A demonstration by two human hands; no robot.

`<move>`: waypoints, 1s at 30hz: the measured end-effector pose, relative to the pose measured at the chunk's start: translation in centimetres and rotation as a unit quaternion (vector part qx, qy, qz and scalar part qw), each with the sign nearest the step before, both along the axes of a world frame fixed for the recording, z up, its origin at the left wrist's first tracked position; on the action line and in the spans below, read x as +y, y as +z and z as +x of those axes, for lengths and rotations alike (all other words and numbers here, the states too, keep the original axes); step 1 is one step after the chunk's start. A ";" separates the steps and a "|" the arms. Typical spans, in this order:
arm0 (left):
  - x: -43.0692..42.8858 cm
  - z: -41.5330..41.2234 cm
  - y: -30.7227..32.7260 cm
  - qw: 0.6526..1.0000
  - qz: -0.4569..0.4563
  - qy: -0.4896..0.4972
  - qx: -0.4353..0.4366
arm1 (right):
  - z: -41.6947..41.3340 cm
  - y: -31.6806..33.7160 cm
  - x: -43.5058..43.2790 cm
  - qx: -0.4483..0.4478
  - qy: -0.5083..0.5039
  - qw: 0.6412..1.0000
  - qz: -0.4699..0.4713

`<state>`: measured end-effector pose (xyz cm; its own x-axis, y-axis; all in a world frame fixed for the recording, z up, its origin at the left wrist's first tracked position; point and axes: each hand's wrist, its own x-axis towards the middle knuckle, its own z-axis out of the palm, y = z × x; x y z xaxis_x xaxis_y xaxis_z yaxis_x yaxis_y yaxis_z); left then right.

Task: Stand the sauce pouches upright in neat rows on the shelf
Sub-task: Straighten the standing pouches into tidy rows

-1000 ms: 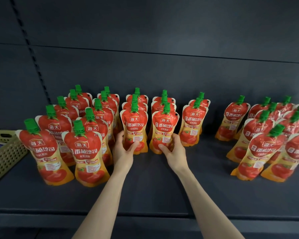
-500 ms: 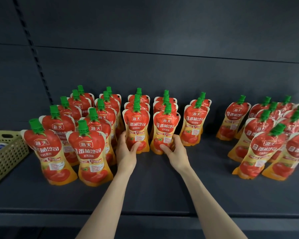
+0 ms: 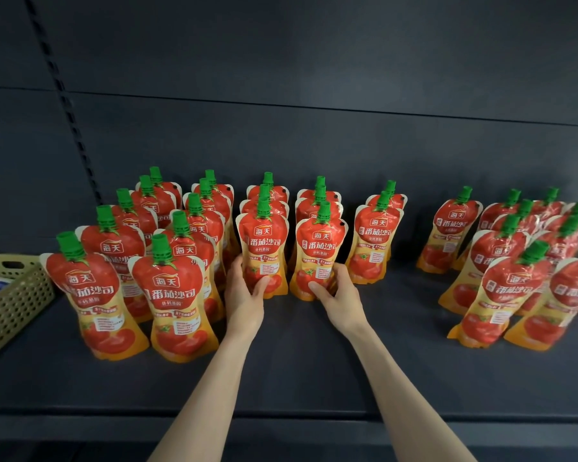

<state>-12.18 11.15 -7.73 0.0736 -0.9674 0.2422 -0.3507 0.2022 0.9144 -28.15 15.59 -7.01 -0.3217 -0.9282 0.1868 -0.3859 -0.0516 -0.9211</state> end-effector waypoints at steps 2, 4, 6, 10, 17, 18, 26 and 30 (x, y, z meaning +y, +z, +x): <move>0.0 0.0 0.0 1.000 0.001 0.002 -0.003 | 0.1 0.0 0.0 -0.003 -0.002 1.000 -0.004; 0.0 0.0 0.0 1.000 0.005 0.003 -0.001 | 0.1 0.1 0.0 -0.003 -0.007 1.000 -0.004; 0.0 0.0 0.0 1.000 0.008 0.002 0.002 | 0.0 0.0 0.0 -0.005 -0.010 1.000 -0.003; 0.0 0.0 -0.1 1.000 0.009 0.005 0.011 | 0.1 0.0 0.1 -0.016 -0.011 1.000 0.000; 1.4 -0.1 0.2 1.000 -0.023 0.019 -0.006 | 0.1 0.2 0.6 -0.017 -0.022 1.000 -0.014; 1.8 -0.2 0.3 0.999 -0.032 0.022 -0.010 | 0.0 0.2 0.8 -0.010 -0.029 0.999 -0.018; 5.7 -2.3 0.6 0.994 -0.112 0.001 0.015 | -3.2 0.7 4.6 0.012 -0.115 0.990 -0.080; 7.6 -6.6 1.8 0.988 -0.112 -0.101 0.041 | -6.1 3.2 8.5 0.031 -0.146 0.980 -0.135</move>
